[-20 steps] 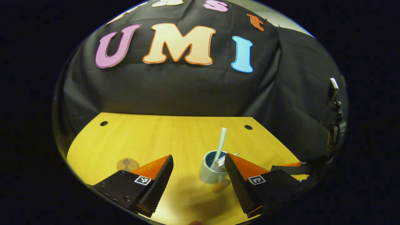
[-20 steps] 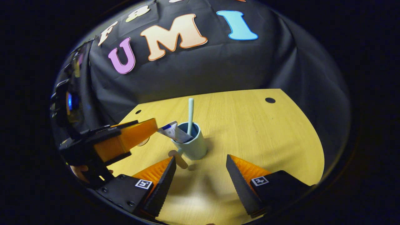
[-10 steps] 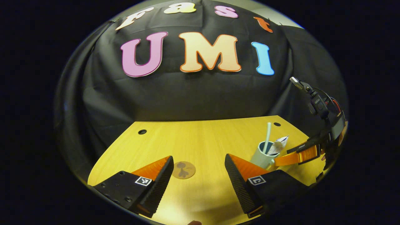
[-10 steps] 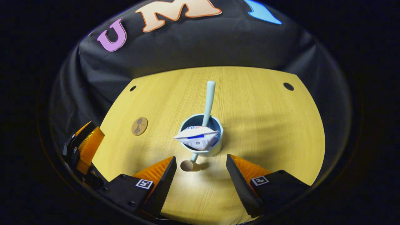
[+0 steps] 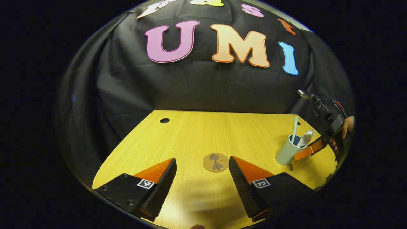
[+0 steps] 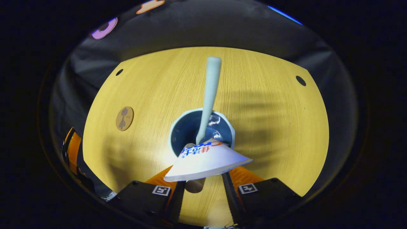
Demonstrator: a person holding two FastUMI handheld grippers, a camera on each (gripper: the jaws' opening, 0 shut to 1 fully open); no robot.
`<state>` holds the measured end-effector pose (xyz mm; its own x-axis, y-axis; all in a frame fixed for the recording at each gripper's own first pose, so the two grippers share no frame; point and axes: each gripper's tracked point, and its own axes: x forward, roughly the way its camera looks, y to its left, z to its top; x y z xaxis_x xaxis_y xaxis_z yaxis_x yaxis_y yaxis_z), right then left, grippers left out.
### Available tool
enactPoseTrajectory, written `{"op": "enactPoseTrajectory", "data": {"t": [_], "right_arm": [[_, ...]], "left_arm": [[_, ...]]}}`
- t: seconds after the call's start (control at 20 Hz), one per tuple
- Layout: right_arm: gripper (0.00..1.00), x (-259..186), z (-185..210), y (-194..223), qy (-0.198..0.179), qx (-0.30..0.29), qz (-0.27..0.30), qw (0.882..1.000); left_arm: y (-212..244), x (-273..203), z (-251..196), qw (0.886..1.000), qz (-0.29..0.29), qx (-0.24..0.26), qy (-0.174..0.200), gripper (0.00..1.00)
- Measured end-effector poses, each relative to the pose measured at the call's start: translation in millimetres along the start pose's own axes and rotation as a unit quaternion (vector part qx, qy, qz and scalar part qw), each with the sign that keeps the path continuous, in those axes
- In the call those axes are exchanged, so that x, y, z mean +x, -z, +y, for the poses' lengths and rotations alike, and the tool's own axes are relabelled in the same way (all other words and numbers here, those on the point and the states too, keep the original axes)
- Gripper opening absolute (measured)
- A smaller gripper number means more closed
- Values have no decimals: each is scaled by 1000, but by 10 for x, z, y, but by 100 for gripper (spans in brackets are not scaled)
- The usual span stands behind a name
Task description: Put the toothbrush and toothpaste on the desktop into the cup, then pick up the cup and place it on the coaster on the desktop.
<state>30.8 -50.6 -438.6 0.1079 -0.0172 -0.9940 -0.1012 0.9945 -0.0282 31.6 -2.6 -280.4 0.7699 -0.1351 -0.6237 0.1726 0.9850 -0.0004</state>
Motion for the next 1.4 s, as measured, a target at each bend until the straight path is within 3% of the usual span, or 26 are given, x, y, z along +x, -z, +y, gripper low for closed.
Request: {"op": "enactPoseTrajectory", "data": {"t": [0.15, 0.25, 0.3, 0.4, 0.55, 0.6, 0.7, 0.8, 0.9, 1.4], "right_arm": [[33, 61, 61, 45, 7, -16, 22, 1000], [23, 57, 49, 24, 8, -26, 21, 999], [27, 61, 46, 25, 8, -28, 21, 999], [14, 55, 47, -9, 6, -20, 13, 1000], [17, 23, 121, -73, -5, -1, 0, 1000], [14, 5, 142, -109, -9, 5, -5, 1000], [21, -27, 250, -147, -17, 5, -7, 1000], [14, -39, 539, -160, -31, -3, -13, 999], [17, -41, 789, -200, -47, -8, -18, 999], [17, 13, 1838, -401, -85, -46, -27, 995]], "left_arm": [[14, 2, 48, 1000, 1, -3, 3, 95], [44, 18, 91, 1000, 2, -4, 2, 95], [52, 22, 129, 1000, 5, -4, 1, 95], [34, 1, 317, 1000, 5, -4, -1, 95], [62, -12, 425, 1000, 1, 0, -4, 95], [40, 13, 464, 1000, 2, 1, -5, 95], [29, 24, 546, 1000, 4, 1, -8, 95], [57, 16, 594, 1000, 6, 0, -9, 95], [74, 33, 631, 1000, 8, 1, -6, 95], [97, 72, 984, 1000, 13, -6, -9, 95]]}}
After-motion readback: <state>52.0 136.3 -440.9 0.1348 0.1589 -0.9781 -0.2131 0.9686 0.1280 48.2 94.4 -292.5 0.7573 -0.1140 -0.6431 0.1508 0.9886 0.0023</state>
